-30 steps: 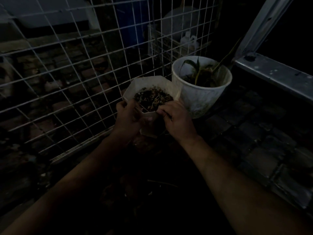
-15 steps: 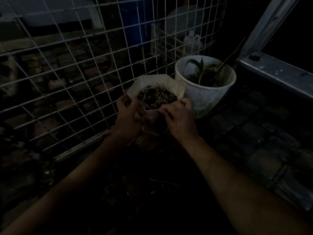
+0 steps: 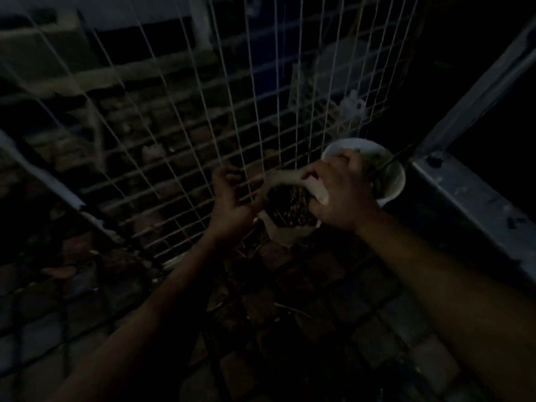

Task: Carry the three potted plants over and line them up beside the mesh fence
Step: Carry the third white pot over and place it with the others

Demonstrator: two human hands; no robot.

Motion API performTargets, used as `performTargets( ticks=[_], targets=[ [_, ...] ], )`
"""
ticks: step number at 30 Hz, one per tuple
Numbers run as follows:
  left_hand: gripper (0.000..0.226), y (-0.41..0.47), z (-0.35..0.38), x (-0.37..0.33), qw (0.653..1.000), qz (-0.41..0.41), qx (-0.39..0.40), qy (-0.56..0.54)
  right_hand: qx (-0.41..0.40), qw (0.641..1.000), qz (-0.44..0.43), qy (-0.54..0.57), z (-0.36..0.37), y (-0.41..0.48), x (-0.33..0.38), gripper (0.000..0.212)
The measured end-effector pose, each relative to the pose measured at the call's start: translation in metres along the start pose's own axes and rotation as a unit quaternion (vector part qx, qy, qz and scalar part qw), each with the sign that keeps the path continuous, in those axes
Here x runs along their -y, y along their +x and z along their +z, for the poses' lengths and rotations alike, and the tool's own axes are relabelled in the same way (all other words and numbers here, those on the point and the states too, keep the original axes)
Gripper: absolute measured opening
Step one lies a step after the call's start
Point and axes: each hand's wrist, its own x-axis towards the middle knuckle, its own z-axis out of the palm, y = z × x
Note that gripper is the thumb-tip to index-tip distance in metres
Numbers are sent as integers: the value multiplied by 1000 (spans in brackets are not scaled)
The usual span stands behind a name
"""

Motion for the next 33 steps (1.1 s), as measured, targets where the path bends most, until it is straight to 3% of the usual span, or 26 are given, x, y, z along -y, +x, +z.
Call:
performTargets(
  ticks=[5,11,16,25,31,33],
  targets=[
    [49,-40,-116,-192,998,-1,-44,36,-17,994,-97,51,-161,62,141,53],
    [50,-112,-367,-459,980,15,-177,89,23,965,-217,145,-386,166,411,58],
    [56,-198,-549,-616,948,65,-259,171,10,926,-309,218,-492,218,623,56],
    [71,-327,-757,-697,865,29,-406,294,-7,870,-426,247,-513,255,895,53],
    [79,-337,-857,-672,831,-20,-470,297,36,850,-476,221,-453,302,1017,60],
    [83,-326,-883,-659,819,-48,-478,312,50,845,-488,211,-426,324,1051,53]
  ],
)
